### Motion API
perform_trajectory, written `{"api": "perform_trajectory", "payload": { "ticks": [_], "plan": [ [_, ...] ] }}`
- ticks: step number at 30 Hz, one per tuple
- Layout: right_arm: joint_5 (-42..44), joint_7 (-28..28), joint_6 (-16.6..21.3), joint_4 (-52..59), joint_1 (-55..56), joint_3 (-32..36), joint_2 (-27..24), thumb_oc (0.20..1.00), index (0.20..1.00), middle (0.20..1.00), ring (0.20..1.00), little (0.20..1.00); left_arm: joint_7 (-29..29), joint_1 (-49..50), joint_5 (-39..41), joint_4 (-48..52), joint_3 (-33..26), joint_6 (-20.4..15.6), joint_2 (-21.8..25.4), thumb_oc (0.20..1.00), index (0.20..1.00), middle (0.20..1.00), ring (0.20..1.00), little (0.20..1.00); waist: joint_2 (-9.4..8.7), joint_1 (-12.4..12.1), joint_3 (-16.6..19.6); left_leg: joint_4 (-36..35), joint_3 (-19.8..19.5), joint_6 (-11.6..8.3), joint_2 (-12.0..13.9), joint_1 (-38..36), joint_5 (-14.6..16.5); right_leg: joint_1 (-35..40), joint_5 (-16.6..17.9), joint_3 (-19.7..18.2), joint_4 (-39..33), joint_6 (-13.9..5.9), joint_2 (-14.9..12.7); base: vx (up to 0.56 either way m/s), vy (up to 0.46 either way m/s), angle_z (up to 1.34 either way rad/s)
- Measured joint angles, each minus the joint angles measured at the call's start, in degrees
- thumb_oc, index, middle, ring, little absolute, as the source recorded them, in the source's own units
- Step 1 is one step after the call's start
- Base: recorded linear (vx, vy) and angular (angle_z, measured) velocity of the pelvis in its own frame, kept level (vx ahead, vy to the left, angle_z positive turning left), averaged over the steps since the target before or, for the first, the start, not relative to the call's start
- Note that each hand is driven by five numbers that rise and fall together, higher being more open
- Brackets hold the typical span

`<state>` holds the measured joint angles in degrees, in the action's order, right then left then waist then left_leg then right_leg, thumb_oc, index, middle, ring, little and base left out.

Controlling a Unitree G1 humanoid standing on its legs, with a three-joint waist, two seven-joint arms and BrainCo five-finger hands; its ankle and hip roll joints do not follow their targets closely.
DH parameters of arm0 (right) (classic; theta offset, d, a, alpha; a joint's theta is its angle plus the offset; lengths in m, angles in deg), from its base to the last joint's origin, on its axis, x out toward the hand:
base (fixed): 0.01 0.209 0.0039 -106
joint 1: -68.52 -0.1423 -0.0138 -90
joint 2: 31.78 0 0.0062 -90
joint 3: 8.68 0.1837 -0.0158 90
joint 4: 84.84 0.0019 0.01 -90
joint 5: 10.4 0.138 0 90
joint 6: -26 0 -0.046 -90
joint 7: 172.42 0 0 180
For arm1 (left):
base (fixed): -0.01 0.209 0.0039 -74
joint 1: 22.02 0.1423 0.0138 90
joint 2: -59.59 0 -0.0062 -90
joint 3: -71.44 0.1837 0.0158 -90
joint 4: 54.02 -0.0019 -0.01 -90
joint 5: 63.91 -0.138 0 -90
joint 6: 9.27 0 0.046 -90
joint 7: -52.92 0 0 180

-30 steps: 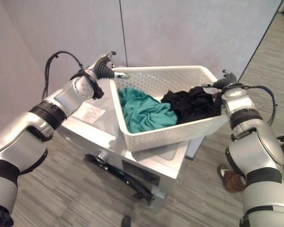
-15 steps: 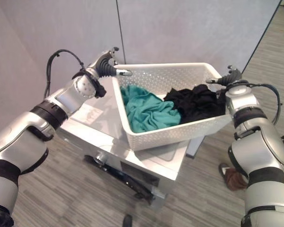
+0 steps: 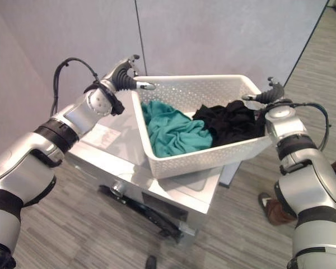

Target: Grab the laundry basket,head to the washer,open it,put in the laundry and shut it.

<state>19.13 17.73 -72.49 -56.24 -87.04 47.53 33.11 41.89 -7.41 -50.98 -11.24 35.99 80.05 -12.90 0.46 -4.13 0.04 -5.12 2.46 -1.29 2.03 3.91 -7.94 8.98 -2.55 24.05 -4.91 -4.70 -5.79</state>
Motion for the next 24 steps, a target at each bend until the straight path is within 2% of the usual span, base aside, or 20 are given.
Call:
{"api": "perform_trajectory", "payload": {
  "ticks": [21, 22, 23, 24],
  "plan": [
    [-2.32, 1.05, 0.41, 0.01, 0.0, -0.03, 0.09, 1.0, 1.0, 1.0, 1.0, 1.0, -0.06, 0.0, -0.06, -0.05, -0.16, -0.04, -0.05, 1.0, 1.0, 1.0, 1.0, 1.0, 0.13, 0.21, -1.08, 0.0, -0.09, 0.0, 0.02, -0.84, 0.0, 0.93, 0.0, 0.12, -0.01, -0.01, 0.03, 0.0, -0.001, 0.0],
    [-2.5, 2.26, 2.72, -6.51, -2.61, -0.15, 3.61, 1.0, 1.0, 1.0, 1.0, 1.0, -3.49, -1.2, -12.41, -9.31, -0.06, 2.07, -5.75, 1.0, 1.0, 1.0, 1.0, 1.0, 1.75, 2.61, 0.22, -0.29, 5.34, 1.01, 1.5, 1.77, 0.62, -4.04, -1.01, -0.79, 5.17, -0.4, -0.72, 0.0, 0.0, 0.0],
    [-2.86, 2.91, 4.36, -8.24, -5.47, -0.32, 5.01, 1.0, 1.0, 1.0, 1.0, 1.0, -4.45, -3.12, -16.56, -15.25, 0.33, 3.48, -8.92, 1.0, 1.0, 1.0, 1.0, 1.0, 2.22, 3.64, 0.24, -0.38, 10.26, 1.71, 2.66, 3.07, 1.97, -7.96, -2.73, -1.7, 9.82, -0.29, -1.87, 0.0, 0.0, 0.0],
    [-2.86, 2.93, 4.8, -8.97, -8.66, -0.44, 6.14, 1.0, 1.0, 1.0, 1.0, 1.0, -4.47, -4.67, -19.0, -18.16, 0.75, 4.22, -11.37, 1.0, 1.0, 1.0, 1.0, 1.0, 2.24, 5.36, 0.2, -0.35, 13.97, 1.98, 2.98, 4.64, 1.9, -11.32, -4.12, -1.6, 13.29, -0.25, -3.04, 0.0, -0.009, -0.08]
  ]
}}
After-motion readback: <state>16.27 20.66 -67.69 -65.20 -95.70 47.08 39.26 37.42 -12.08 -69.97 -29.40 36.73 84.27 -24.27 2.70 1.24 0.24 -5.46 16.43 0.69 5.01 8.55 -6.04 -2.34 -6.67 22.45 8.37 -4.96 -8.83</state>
